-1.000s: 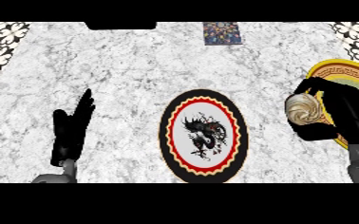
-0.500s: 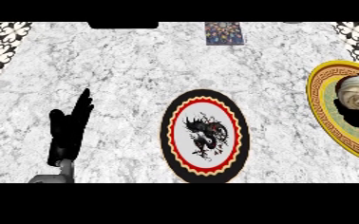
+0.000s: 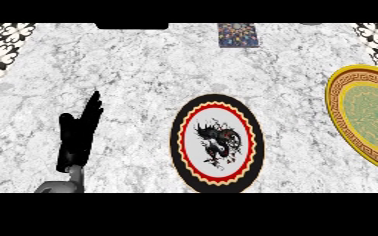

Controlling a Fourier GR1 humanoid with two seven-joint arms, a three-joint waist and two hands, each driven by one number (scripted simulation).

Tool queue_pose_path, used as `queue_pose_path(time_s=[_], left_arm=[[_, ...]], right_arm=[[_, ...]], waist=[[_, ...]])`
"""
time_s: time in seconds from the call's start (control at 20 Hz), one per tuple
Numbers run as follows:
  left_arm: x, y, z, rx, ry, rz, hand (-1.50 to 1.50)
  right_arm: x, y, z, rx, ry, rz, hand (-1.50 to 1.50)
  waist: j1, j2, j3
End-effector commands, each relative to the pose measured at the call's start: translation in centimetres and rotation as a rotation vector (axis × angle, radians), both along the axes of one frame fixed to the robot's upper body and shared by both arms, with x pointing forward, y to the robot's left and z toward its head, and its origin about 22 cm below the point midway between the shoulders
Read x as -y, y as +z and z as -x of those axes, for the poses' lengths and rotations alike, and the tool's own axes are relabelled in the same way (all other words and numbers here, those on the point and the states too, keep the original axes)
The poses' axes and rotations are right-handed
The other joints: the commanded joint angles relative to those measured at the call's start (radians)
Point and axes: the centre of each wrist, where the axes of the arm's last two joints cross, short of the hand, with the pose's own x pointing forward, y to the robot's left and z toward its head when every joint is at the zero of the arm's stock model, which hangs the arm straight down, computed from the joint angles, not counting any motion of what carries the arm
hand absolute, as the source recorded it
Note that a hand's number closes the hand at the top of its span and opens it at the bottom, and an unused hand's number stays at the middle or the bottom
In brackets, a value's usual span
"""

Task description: Pick the cupcake from the plate and place it in the plate

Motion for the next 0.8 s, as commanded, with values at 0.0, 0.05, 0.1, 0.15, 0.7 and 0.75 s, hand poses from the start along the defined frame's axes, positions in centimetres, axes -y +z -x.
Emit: queue_pose_path(time_s=[0.0, 0.05, 0.1, 0.15, 0.7, 0.75], left_arm=[[1.4, 0.6, 0.2, -0.001, -0.002, -0.006, 0.0], [-0.9, 0.8, -1.1, 0.012, -0.013, -0.007, 0.0], [0.0, -0.5, 0.0, -0.008, -0.006, -0.012, 0.0], [0.8, 1.7, -1.1, -0.001, 0.004, 0.007, 0.0], [1.0, 0.1, 0.4, -0.005, -0.027, 0.007, 0.0], [1.3, -0.1, -0.7, -0.012, -0.018, 0.011, 0.0]], right_arm=[[1.3, -1.4, -1.9, -0.048, -0.022, 0.008, 1.5], [3.3, -2.4, -1.7, -0.059, -0.029, -0.008, 1.5], [2.8, -3.3, -2.0, -0.09, -0.025, 0.017, 1.5], [3.8, -2.3, -2.3, -0.118, -0.047, 0.019, 1.5], [8.6, -6.5, -1.4, -0.51, 0.045, -0.136, -1.5], [7.6, -7.6, -2.0, -0.534, 0.056, -0.13, -1.5]], waist=[[0.005, 0.0, 0.0], [0.007, 0.003, 0.0], [0.006, 0.002, 0.0], [0.008, 0.002, 0.001], [0.019, 0.004, 0.002], [0.012, 0.004, 0.001]])
